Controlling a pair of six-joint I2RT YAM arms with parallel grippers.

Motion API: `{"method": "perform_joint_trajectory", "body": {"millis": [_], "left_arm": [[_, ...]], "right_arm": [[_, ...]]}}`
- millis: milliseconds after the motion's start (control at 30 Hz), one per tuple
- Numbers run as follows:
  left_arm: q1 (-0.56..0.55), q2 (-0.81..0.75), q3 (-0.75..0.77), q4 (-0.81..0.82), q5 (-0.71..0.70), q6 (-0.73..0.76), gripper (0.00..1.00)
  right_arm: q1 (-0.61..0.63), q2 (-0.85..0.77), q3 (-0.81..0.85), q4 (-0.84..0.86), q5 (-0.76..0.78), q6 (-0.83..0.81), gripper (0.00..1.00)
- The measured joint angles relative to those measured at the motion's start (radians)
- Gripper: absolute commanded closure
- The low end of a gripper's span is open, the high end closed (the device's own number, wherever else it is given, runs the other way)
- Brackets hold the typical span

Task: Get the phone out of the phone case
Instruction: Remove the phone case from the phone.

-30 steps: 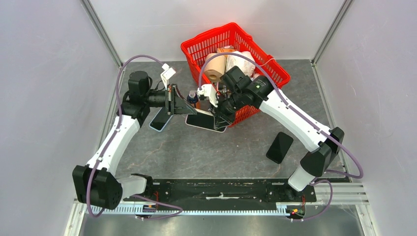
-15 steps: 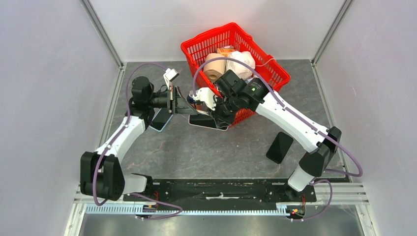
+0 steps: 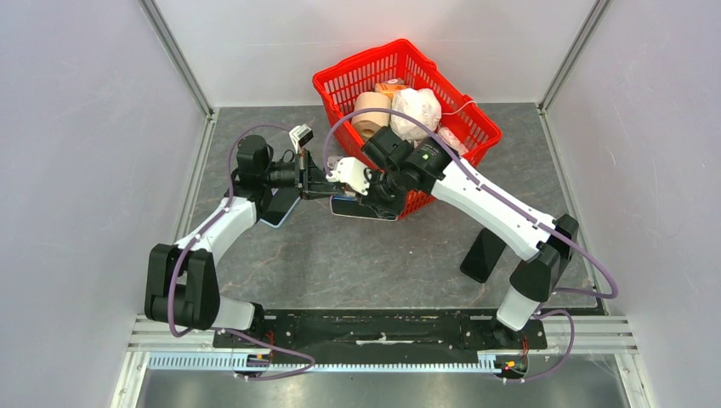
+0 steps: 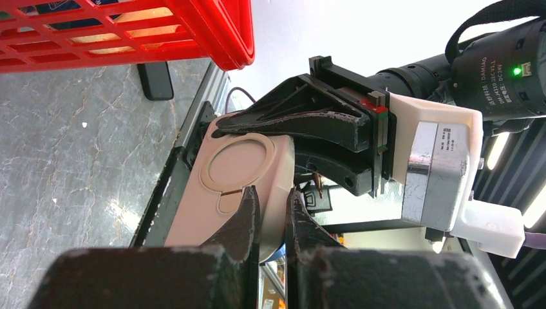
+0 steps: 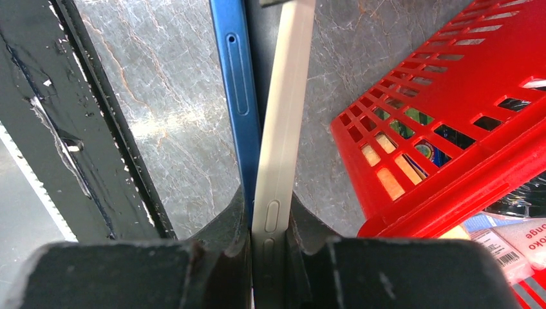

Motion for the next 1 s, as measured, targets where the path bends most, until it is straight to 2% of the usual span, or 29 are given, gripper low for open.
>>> {"method": "perform_joint_trajectory", "body": {"millis": [267,333,433,633,867,1000], "left_arm": [[0.000,-0.006,0.016,-0.103,-0.011,0.043,0.98],[0.000,-0.010,0.051,-0.176,0.000,0.113,0.89],[0.000,-0.013,0.148,-0.361,0.017,0.299,0.66],[-0.003,-0.013,0.415,-0.882,-0.025,0.744,0.29],[-0.003,0.010,0.646,-1.444,-0.089,1.296,0.21],[-0.003,0.009,0.715,-1.674,-0.157,1.578,0.20]], "right_arm": [[0.002,0.016,0.022,-0.031,-0.005,0.000,1.00],[0.002,0.016,0.026,-0.032,-0.013,0.000,1.00],[0.001,0.010,0.032,-0.022,-0.029,0.000,1.00],[0.003,-0.008,0.027,0.037,-0.109,-0.024,1.00],[-0.053,-0.015,0.022,0.017,-0.231,-0.039,1.00],[-0.106,-0.015,0.022,-0.013,-0.306,-0.041,1.00]]}}
